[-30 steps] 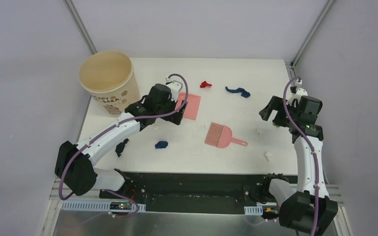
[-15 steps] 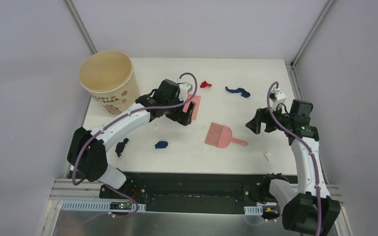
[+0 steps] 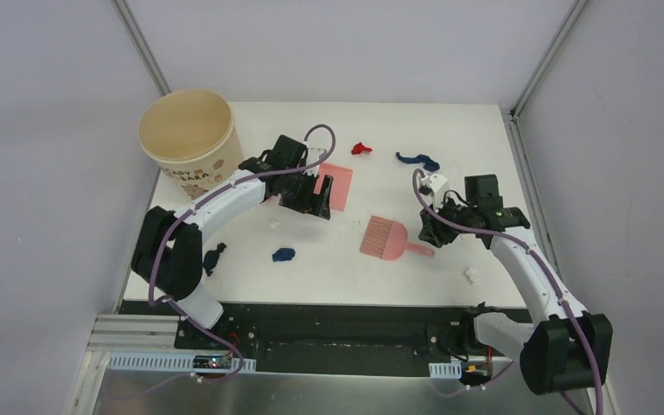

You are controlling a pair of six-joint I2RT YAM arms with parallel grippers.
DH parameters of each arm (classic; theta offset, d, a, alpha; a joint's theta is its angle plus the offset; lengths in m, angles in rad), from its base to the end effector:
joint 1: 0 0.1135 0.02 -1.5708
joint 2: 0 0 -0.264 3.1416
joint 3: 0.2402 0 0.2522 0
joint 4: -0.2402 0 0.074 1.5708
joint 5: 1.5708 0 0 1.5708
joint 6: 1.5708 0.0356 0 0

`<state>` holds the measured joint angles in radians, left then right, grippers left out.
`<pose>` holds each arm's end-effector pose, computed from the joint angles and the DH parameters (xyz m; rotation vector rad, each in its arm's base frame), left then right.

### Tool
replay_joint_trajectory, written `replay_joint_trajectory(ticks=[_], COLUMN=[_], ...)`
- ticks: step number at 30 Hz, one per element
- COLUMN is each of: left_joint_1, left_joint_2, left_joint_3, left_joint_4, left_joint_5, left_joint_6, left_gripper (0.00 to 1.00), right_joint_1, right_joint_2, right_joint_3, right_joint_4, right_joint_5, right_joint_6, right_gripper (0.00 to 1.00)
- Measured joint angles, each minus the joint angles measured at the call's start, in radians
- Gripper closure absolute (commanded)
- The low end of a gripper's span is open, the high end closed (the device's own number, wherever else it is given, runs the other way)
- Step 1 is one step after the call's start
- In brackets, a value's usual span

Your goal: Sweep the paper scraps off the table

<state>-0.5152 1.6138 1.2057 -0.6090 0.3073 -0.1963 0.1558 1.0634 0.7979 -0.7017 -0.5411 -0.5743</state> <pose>0.2877 -0.1753 0.2433 0.5368 2.6023 -0.6481 0.1979 0.0496 0.2518 -1.0515 2.1703 0.4965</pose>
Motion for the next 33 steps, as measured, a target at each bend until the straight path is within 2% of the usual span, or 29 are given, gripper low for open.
replay_joint_trajectory(ticks=[3, 5, 7, 12, 21, 25, 33], left_joint_1=[-0.001, -0.001, -0.001, 0.000, 0.000, 0.006, 0.041], left_joint_2=[-0.001, -0.001, -0.005, -0.005, -0.003, -0.001, 0.000], left_joint_3=[0.000, -0.001, -0.008, -0.008, -0.008, -0.008, -0.008], left_joint_4=[0.023, 0.039, 0.056, 0.060, 0.059, 0.053, 0.051], left_joint_5=[0.050, 0.065, 0.065, 0.065, 0.065, 0.065, 0.064], left_joint_6=[-0.010, -0.017, -0.025, -0.029, -0.033, -0.035, -0.056], left_gripper=[0.20, 0.20, 0.20, 0.22, 0.23, 0.24, 0.26], right_joint_1=[0.019, 0.030, 0.038, 0.039, 0.039, 0.042, 0.074], right_joint_2=[0.050, 0.089, 0.142, 0.243, 0.259, 0.309, 0.386], right_joint_3=[0.000, 0.000, 0.001, 0.002, 0.002, 0.005, 0.018], right_joint_4=[-0.001, 0.002, 0.005, -0.011, -0.019, -0.018, -0.014], right_joint_5=[0.045, 0.098, 0.161, 0.235, 0.269, 0.276, 0.287], right_joint_6=[-0.024, -0.037, -0.045, -0.065, -0.082, -0.080, -0.079], right_gripper=[0.73, 0.78, 0.77, 0.69, 0.72, 0.75, 0.75])
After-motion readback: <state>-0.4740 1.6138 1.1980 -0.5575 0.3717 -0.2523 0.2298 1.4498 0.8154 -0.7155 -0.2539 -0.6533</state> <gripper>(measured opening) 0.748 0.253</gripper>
